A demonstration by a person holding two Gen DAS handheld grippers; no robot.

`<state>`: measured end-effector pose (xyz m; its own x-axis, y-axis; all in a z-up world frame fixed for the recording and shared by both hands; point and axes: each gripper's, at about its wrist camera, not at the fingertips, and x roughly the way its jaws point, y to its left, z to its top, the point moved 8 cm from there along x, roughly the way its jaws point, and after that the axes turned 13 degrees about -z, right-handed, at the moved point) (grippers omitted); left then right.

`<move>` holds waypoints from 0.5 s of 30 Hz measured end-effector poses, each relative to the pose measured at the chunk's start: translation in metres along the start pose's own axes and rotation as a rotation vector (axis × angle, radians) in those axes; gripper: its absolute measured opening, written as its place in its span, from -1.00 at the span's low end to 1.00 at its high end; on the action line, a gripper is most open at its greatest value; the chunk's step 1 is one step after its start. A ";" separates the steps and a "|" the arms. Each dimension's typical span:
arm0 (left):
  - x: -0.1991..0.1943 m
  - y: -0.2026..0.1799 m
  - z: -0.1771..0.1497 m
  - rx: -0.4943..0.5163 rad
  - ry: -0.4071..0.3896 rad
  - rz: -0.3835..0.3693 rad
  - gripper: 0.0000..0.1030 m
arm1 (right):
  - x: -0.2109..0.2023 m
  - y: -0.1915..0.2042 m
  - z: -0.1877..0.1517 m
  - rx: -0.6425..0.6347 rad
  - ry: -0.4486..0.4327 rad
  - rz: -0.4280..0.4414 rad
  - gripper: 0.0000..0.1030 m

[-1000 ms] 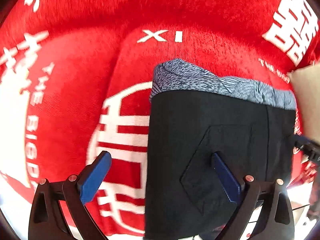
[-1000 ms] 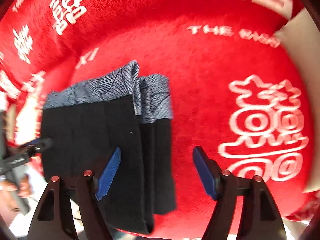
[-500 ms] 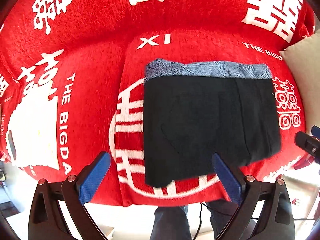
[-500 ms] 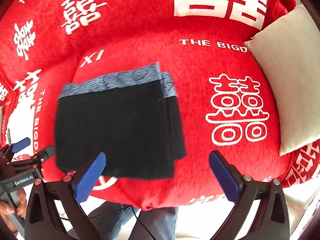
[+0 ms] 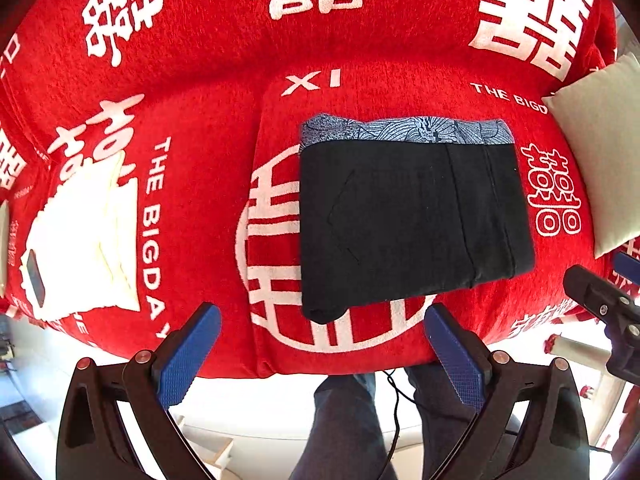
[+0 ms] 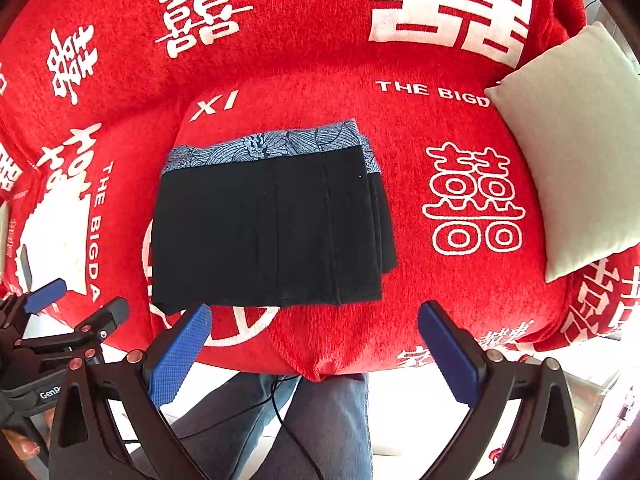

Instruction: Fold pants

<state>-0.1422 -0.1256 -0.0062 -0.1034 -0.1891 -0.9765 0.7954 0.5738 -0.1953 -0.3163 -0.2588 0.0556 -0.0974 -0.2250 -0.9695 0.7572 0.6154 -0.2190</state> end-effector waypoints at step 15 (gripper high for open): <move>-0.015 0.001 -0.007 0.053 -0.011 -0.014 0.97 | -0.020 0.012 -0.006 0.045 -0.002 -0.033 0.99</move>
<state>-0.1439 -0.1170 0.0072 -0.1087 -0.2056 -0.9726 0.8247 0.5277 -0.2037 -0.3087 -0.2425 0.0718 -0.1216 -0.2462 -0.9616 0.7822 0.5727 -0.2455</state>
